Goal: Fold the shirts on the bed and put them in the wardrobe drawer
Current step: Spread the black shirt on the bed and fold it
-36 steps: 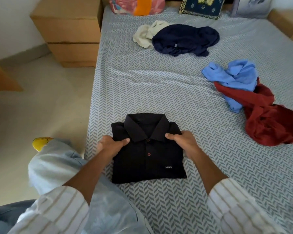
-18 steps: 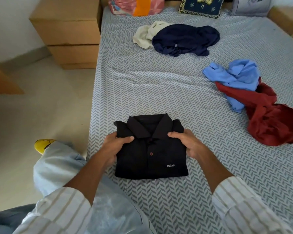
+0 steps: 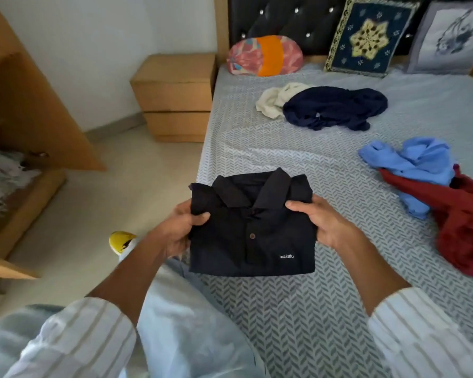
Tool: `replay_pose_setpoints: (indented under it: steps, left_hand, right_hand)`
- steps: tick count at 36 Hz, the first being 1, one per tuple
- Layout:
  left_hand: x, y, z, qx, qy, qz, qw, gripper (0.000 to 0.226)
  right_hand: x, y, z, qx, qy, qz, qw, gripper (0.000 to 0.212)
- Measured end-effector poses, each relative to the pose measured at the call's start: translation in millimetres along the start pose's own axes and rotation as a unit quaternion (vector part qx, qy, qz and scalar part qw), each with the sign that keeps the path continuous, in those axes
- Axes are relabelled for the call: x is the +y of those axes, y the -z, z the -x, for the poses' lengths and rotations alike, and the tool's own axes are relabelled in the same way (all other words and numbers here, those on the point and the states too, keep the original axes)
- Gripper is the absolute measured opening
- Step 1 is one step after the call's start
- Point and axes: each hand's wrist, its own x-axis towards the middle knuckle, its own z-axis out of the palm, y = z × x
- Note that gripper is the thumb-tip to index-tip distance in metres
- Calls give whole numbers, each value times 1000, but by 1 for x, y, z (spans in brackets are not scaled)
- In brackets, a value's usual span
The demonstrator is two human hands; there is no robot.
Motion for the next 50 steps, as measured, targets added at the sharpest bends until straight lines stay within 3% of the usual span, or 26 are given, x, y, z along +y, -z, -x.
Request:
replay_pose_setpoints:
  steps: [11, 19, 30, 35, 41, 50]
  left_hand:
    - [94, 81, 77, 74, -140, 40, 987, 35]
    - [118, 178, 96, 143, -170, 58, 973, 37]
    - [113, 358, 31, 218, -111, 91, 965, 34]
    - [132, 408, 10, 226, -80, 100, 966, 34]
    - [207, 428, 32, 246, -36, 112, 962, 30]
    - [360, 422, 106, 249, -6, 108, 962, 31]
  right_hand:
    - [-85, -136, -1, -93, 103, 15, 990, 30]
    - [-99, -254, -44, -141, 92, 48, 985, 34]
    - [-51, -415, -189, -156, 20, 92, 983, 33]
    - [-53, -465, -227, -153, -14, 107, 982, 29]
    - [-115, -511, -214, -146, -48, 118, 981, 31]
    - [-264, -577, -148, -148, -86, 148, 974, 32]
